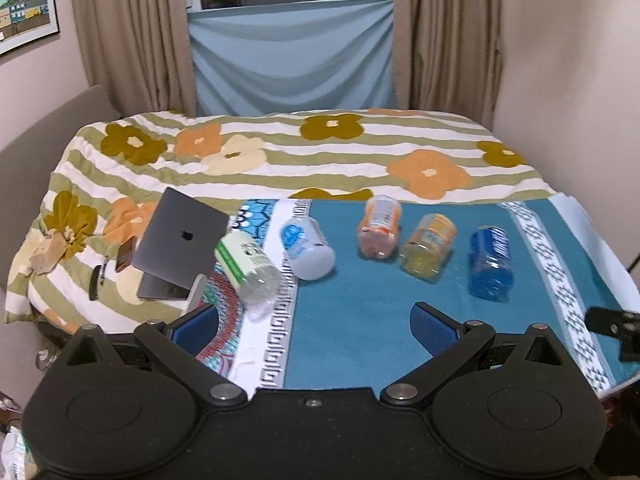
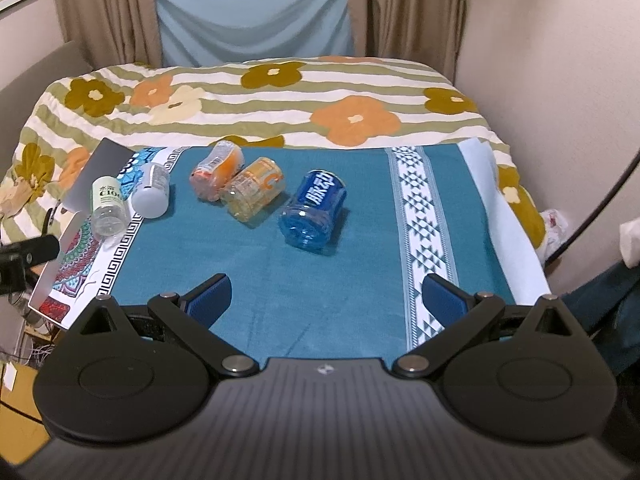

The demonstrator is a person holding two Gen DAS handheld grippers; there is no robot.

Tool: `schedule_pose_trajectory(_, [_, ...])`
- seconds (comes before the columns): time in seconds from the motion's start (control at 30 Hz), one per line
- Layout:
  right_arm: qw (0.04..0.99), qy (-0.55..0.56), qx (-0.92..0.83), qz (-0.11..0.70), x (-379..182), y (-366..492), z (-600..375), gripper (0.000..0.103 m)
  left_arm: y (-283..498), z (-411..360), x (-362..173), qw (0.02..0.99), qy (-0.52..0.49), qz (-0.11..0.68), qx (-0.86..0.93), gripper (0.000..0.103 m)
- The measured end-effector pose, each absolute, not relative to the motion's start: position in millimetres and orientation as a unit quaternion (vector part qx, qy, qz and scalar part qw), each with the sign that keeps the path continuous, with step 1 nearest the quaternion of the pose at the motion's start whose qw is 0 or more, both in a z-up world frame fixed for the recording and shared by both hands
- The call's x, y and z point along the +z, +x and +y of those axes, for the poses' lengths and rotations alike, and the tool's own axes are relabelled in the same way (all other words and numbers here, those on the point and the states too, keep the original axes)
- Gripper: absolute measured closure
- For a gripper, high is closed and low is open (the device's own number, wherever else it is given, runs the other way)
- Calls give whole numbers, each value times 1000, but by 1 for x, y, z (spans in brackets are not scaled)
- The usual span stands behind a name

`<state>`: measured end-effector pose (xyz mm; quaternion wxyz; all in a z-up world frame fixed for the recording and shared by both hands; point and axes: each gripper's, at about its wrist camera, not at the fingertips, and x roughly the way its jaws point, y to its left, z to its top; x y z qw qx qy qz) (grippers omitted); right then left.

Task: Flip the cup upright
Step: 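Grasp the lying white-green plastic cup with the left gripper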

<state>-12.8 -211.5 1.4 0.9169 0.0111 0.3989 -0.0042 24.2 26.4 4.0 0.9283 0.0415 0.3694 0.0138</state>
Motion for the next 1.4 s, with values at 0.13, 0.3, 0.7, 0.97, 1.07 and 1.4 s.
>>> schedule_pose_trajectory(0.13, [915,13,12,402,-3,1,-207,0,52,41,4,925,37,377,32,0])
schedule_pose_trajectory(0.3, [910,14,23,413,-17,23,-194,0,94,63,-6,917,11,397,50,0])
schedule_pose_trajectory(0.7, [897,-1,54,439,-57,75,-155,0,183,107,-61,885,-55,453,98,11])
schedule_pose_trajectory(0.97, [881,-3,56,470,-83,104,-136,0,221,128,-95,860,-88,490,107,16])
schedule_pose_trajectory(1.07, [877,-3,56,477,-89,109,-131,0,228,130,-105,852,-96,504,104,21])
schedule_pose_trajectory(1.4, [878,17,49,476,-96,123,-126,0,239,130,-128,837,-104,529,92,27])
